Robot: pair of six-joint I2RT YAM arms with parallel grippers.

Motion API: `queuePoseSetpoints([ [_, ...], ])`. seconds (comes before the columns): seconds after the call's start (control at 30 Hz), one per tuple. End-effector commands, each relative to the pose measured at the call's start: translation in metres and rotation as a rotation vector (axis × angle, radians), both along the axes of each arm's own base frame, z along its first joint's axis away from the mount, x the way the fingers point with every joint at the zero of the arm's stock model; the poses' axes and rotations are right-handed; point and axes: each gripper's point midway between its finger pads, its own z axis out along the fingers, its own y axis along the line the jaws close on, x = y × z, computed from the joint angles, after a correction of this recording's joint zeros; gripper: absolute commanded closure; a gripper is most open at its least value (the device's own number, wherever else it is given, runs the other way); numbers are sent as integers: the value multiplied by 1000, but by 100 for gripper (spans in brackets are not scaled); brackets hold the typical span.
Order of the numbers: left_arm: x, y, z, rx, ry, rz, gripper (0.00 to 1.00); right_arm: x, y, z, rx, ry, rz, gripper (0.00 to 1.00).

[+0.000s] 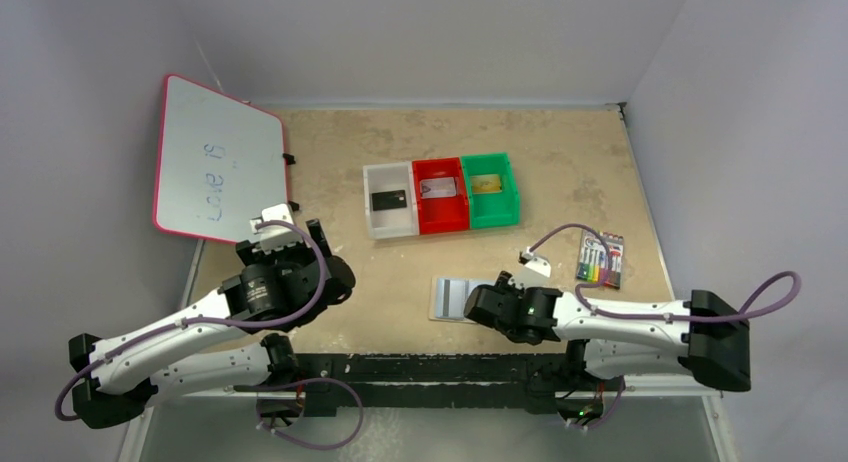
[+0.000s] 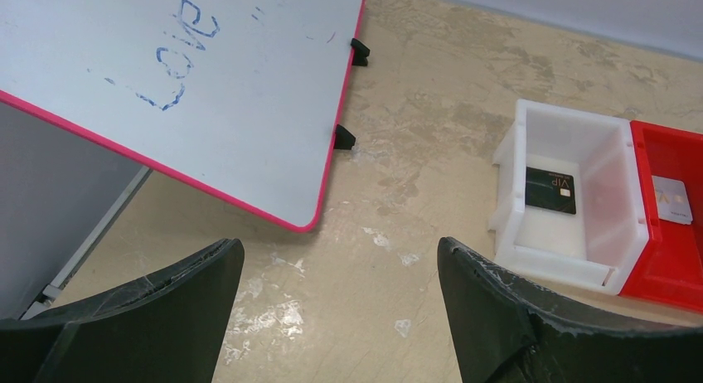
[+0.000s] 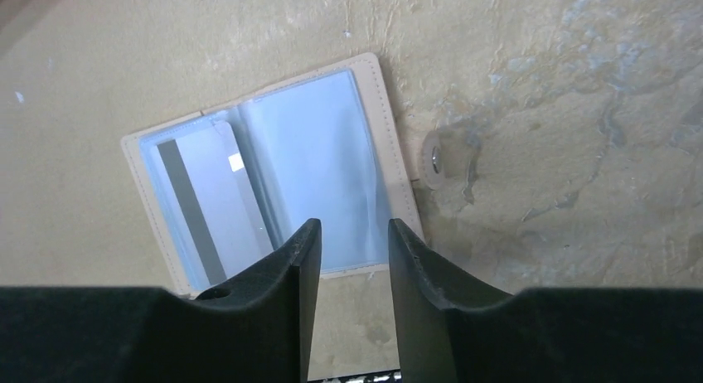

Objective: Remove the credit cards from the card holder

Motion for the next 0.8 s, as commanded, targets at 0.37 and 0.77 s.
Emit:
queuePoseSetpoints([
  [0.37, 2, 1, 14, -27, -40, 20, 12, 21, 45, 62, 231, -233, 221, 35],
  [0.77, 11, -33, -5, 54, 76, -80, 9, 36, 61, 33, 293, -113, 373, 37],
])
